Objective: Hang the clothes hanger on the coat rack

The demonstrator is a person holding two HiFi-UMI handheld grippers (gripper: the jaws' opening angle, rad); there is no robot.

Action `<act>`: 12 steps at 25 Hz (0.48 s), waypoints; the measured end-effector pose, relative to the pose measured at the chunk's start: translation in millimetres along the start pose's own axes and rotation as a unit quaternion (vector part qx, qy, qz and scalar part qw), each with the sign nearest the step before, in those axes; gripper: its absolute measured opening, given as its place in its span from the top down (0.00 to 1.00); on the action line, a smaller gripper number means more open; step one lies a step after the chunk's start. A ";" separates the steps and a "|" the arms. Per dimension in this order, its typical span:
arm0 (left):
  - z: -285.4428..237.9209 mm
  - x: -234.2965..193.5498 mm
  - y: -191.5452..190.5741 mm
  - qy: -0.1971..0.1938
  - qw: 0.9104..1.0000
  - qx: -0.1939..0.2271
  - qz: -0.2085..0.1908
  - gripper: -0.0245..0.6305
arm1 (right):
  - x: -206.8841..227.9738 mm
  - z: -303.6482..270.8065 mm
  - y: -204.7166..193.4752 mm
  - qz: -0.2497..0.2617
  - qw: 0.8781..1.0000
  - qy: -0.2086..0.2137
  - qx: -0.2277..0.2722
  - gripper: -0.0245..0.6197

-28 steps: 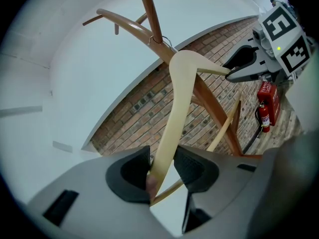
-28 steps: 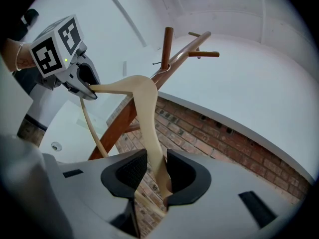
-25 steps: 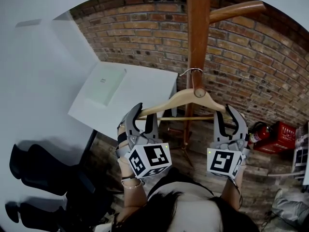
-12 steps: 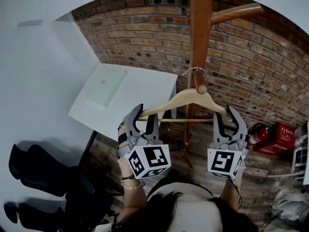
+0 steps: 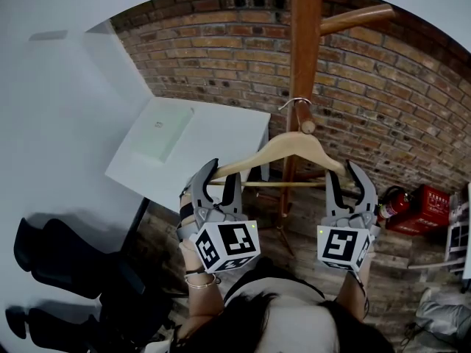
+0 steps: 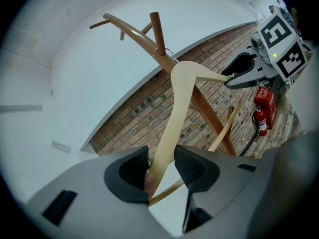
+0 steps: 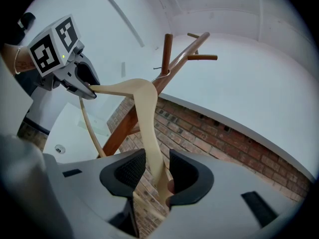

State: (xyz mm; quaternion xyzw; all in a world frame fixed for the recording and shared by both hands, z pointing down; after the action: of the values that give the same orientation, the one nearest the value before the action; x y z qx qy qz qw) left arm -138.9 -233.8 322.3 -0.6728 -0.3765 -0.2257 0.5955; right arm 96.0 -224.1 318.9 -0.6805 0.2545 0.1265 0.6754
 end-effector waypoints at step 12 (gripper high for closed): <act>15.5 -0.1 1.6 0.005 1.000 0.002 0.007 0.73 | 0.5 12.8 -0.2 0.010 1.000 0.004 -0.004 0.72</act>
State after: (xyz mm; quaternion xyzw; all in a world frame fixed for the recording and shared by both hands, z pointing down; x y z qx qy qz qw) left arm -140.0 -218.7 318.3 -0.6732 -0.3694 -0.2243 0.6001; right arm 98.7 -211.6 318.1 -0.6809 0.2636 0.1317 0.6705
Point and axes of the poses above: the fingertips, and each gripper's own axes: z backward along the fingers, x to its right, y out of its top, the point moved 7 cm from there along z, backward along the fingers, and after that the axes turned 7 degrees about -z, right-handed, at the moved point
